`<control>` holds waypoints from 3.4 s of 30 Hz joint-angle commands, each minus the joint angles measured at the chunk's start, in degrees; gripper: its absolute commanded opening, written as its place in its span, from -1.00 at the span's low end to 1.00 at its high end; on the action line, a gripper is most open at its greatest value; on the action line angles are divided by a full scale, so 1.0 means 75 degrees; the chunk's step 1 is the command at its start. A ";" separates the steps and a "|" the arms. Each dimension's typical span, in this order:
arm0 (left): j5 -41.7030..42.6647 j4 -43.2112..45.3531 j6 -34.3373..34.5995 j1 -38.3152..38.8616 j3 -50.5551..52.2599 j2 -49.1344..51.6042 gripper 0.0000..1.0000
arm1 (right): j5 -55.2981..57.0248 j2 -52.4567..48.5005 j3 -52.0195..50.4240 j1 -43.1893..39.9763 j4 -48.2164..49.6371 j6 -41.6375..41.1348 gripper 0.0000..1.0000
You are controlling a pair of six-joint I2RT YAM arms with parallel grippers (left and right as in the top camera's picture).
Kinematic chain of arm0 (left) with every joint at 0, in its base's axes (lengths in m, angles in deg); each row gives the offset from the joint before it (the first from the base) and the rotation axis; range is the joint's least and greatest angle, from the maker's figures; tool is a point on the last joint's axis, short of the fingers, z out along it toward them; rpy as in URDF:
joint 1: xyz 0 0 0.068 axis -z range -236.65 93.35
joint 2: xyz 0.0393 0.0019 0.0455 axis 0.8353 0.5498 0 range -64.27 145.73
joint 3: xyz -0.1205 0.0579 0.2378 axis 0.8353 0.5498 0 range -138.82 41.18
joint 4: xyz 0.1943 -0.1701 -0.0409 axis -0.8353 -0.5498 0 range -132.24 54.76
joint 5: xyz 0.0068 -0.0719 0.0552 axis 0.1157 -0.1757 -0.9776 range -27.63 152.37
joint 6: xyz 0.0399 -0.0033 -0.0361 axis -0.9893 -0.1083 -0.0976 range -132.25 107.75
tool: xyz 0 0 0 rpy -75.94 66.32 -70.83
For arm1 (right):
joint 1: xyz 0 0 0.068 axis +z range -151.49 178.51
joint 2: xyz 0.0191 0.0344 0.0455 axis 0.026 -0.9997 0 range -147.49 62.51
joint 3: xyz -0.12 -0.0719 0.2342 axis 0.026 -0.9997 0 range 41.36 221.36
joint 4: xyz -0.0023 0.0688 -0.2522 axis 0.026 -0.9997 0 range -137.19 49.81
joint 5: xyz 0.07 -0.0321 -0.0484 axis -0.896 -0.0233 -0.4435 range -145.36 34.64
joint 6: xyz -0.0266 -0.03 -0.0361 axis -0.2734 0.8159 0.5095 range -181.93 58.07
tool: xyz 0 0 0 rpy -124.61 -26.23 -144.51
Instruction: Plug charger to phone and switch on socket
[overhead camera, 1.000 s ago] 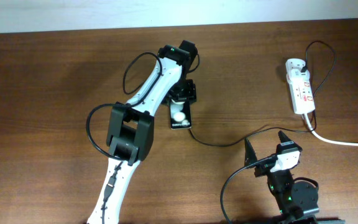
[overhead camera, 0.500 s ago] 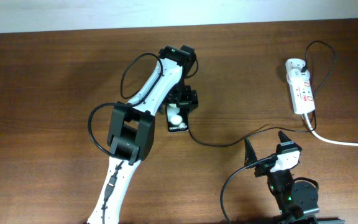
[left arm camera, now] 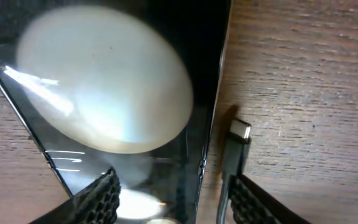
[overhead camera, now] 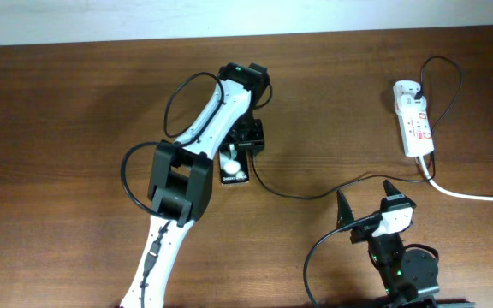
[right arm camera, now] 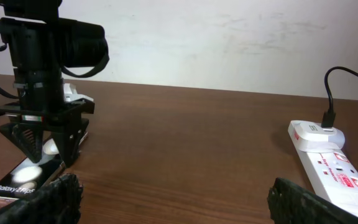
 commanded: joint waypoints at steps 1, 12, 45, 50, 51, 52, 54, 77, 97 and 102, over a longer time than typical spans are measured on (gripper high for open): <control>0.0003 -0.0017 0.0009 -0.0026 -0.0017 0.0125 0.25 | -0.0044 0.0050 -0.0041 -0.0023 -0.0020 0.0052 0.97; -0.0096 -0.0764 -0.0009 -0.0032 -0.1498 0.0050 0.98 | -0.0044 0.0050 -0.0041 -0.0023 -0.0020 0.0052 0.97; -0.1524 -0.1358 -0.0825 -0.0321 -0.0178 -0.0347 0.93 | -0.0044 0.0050 -0.0041 -0.0023 -0.0020 0.0052 0.97; -0.1550 -0.1227 -0.0918 -0.0108 -0.0090 -0.0411 1.00 | -0.0044 0.0050 -0.0041 -0.0023 -0.0020 0.0052 0.97; -0.1539 -0.1122 -0.0915 -0.0096 -0.0020 -0.0411 1.00 | -0.0044 0.0050 -0.0041 -0.0023 -0.0020 0.0052 0.97; -0.1454 -0.0985 -0.0927 -0.0087 0.0050 -0.0411 0.98 | -0.0044 0.0050 -0.0041 -0.0023 -0.0020 0.0052 0.97; -0.1052 -0.0755 -0.0941 -0.0073 0.0085 -0.0411 0.98 | -0.0044 0.0050 -0.0041 -0.0023 -0.0020 0.0052 0.97; -0.0393 -0.0117 -0.0536 -0.0073 0.0478 -0.0970 0.98 | -0.0044 0.0050 -0.0041 -0.0023 -0.0020 0.0052 0.97; -0.1250 0.2474 -0.1247 -0.0093 0.4535 -0.3885 0.98 | -0.0044 0.0050 -0.0041 -0.0023 -0.0020 0.0052 0.97; -0.0393 0.3893 -0.1078 -0.0533 0.5217 -0.3876 0.98 | -0.0044 0.0050 -0.0041 -0.0023 -0.0020 0.0052 0.97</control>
